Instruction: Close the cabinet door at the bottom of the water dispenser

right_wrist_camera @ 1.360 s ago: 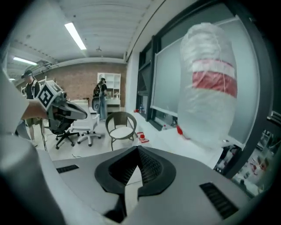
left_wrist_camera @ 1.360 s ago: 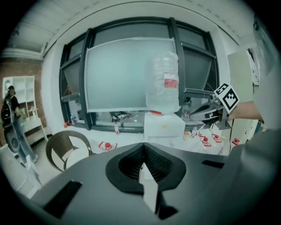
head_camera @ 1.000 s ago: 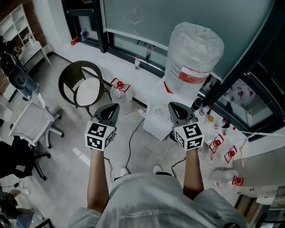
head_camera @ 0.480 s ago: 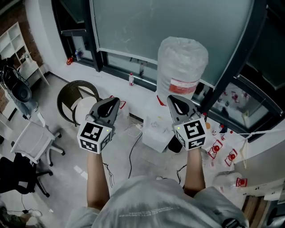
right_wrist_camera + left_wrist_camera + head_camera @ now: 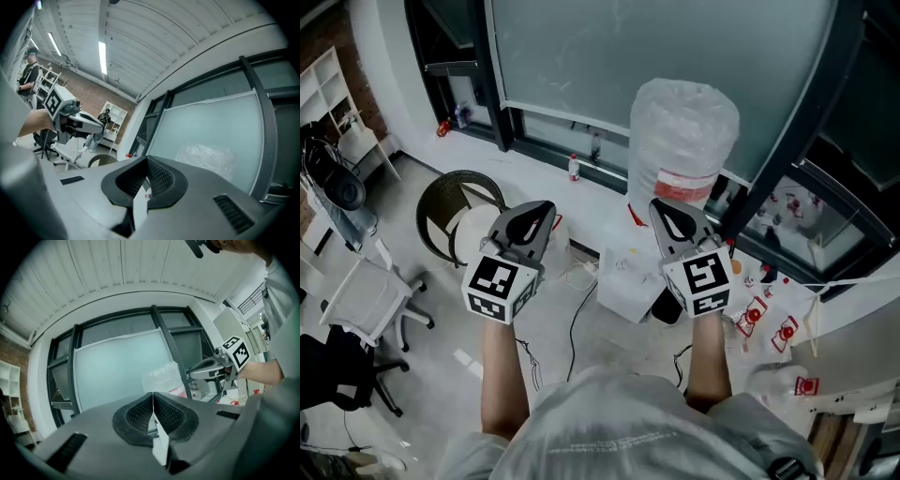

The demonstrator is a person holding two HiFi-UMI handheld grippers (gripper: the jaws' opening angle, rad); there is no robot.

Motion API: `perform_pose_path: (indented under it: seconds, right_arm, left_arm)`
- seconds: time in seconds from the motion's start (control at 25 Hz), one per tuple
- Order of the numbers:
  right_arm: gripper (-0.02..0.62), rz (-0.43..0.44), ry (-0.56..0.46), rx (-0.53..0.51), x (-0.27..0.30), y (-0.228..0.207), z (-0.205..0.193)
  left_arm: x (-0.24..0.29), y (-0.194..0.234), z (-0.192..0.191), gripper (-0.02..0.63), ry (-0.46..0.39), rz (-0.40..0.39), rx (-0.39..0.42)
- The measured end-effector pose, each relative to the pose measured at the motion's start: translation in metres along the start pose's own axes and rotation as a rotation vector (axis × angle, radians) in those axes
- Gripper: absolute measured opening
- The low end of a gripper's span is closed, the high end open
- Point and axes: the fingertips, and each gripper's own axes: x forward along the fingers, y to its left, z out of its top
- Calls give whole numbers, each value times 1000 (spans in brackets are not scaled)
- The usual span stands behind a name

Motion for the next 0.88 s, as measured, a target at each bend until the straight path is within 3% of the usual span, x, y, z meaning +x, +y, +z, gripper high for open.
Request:
perform_pose_path:
  seconds: [0.24,0.88]
  right_arm:
    - [28,3,9,5,5,1,-4]
    - [28,18,63,30,17,5,-31]
  left_arm:
    - [-1,9,-2,20,12,23,24]
    - [6,8,-34,20,77,6,-14]
